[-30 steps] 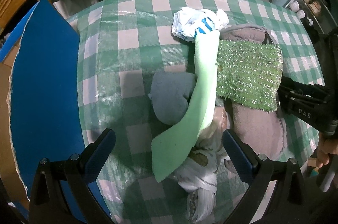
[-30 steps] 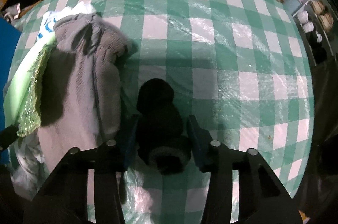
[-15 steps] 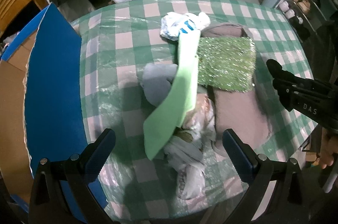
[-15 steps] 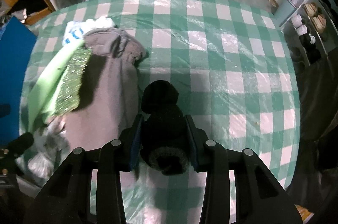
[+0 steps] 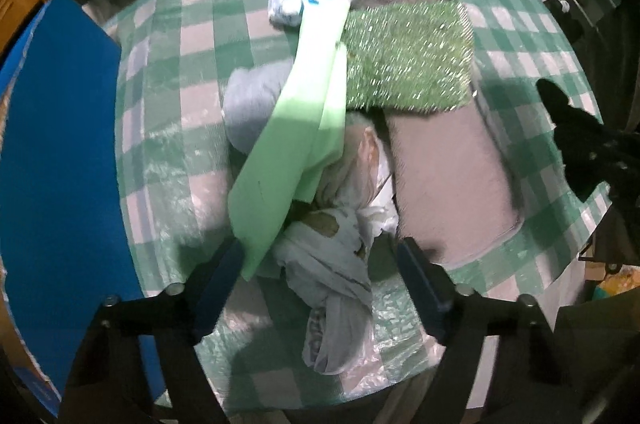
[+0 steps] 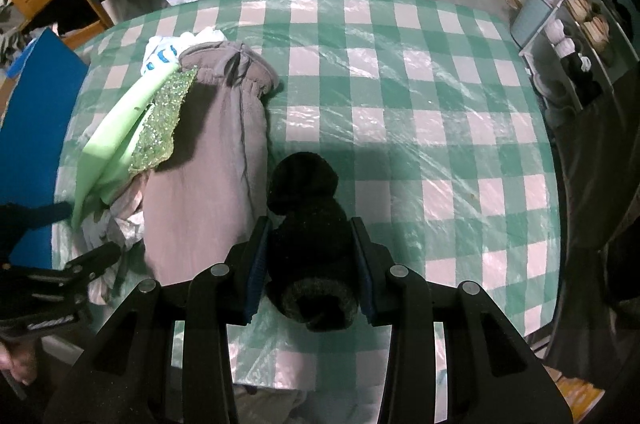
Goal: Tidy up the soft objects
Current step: 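Close the left tool on the white cloth bundle while right holds the black ball, then lift the white cloth bundle with the left tool while right holds the black ball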
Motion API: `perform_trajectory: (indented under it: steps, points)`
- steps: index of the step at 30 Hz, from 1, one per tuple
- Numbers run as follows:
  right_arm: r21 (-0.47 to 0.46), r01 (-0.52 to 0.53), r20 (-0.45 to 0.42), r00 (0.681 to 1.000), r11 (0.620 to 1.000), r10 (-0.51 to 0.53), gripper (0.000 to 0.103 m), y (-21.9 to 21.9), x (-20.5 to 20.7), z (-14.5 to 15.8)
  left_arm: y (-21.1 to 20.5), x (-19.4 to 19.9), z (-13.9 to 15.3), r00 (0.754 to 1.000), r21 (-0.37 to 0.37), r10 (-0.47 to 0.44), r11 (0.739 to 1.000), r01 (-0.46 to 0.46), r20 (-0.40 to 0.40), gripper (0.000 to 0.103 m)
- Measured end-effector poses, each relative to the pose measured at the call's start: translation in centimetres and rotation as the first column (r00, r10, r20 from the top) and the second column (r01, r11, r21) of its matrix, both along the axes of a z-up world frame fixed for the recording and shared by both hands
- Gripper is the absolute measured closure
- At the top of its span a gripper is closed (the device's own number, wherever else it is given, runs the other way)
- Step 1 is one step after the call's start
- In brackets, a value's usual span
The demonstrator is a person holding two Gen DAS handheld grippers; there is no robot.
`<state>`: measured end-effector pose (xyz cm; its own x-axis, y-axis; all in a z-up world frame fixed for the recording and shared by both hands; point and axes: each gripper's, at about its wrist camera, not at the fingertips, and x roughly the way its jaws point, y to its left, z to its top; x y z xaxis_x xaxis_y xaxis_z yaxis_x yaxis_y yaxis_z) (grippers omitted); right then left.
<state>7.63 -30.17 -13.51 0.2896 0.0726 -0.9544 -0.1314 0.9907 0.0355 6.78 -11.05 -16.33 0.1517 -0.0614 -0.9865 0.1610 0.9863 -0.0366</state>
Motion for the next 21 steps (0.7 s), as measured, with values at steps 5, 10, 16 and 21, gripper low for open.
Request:
perform_trajectory:
  steps: [5,10,16,21]
  points:
    - [0.007,0.003,0.005,1.0,1.0,-0.003,0.066,-0.1,-0.1,0.4,0.0,-0.2,-0.8,1.0,0.011,-0.007,1.0,0.007,-0.009,0.042]
    - [0.012,-0.004,0.011,1.0,1.0,0.004,0.066,0.2,0.0,0.8,0.1,-0.9,-0.5,1.0,-0.006,-0.027,1.0,0.027,0.004,0.056]
    - [0.012,-0.017,0.016,1.0,1.0,0.016,0.066,0.8,0.0,1.0,0.1,-1.7,0.1,0.999,-0.024,-0.037,0.999,0.037,0.005,0.059]
    - [0.01,-0.02,0.018,1.0,1.0,0.02,0.066,1.1,0.0,1.2,0.9,-2.4,0.7,0.999,-0.022,-0.047,0.999,0.047,-0.002,0.06]
